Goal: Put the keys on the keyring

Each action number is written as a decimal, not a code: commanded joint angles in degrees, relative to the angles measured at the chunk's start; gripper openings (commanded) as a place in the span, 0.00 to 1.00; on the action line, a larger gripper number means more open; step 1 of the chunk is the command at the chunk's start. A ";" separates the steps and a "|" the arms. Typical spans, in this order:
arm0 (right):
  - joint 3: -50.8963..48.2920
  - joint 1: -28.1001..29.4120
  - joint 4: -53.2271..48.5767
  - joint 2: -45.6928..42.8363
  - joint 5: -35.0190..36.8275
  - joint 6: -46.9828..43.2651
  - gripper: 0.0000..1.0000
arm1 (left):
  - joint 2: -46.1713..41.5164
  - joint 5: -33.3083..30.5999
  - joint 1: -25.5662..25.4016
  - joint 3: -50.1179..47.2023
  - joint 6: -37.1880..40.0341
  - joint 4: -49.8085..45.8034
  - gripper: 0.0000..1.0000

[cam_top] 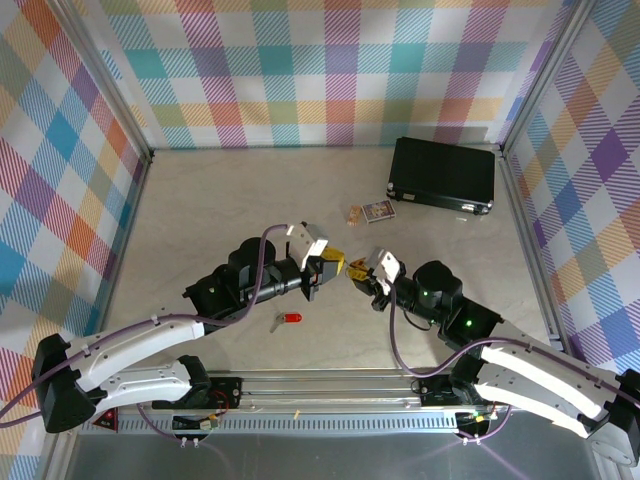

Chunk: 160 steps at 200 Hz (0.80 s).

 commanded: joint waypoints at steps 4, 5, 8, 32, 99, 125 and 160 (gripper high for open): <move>3.43 0.45 2.47 0.63 0.87 -0.28 0.00 | -0.83 -1.48 -0.59 0.52 0.20 0.46 0.00; 3.42 0.46 2.46 0.66 0.97 -0.26 0.00 | -0.80 -1.56 -0.59 0.54 0.18 0.62 0.00; 3.55 0.51 2.48 0.81 1.17 -0.12 0.00 | -0.77 -1.63 -0.61 0.45 0.20 1.12 0.00; 3.68 0.97 2.98 1.57 3.62 0.82 0.00 | 0.32 -2.44 -0.59 -0.50 -0.18 6.02 0.00; 4.58 1.20 2.79 2.80 5.96 0.27 0.00 | 3.24 -4.70 -0.61 -2.42 -3.30 15.59 0.00; 4.57 1.17 4.46 3.05 5.51 1.77 0.00 | 4.37 -4.99 -0.59 -3.45 -3.63 19.04 0.00; 5.11 1.17 4.95 3.28 3.80 4.33 0.00 | 5.70 -4.46 -0.60 -4.88 -4.29 23.55 0.00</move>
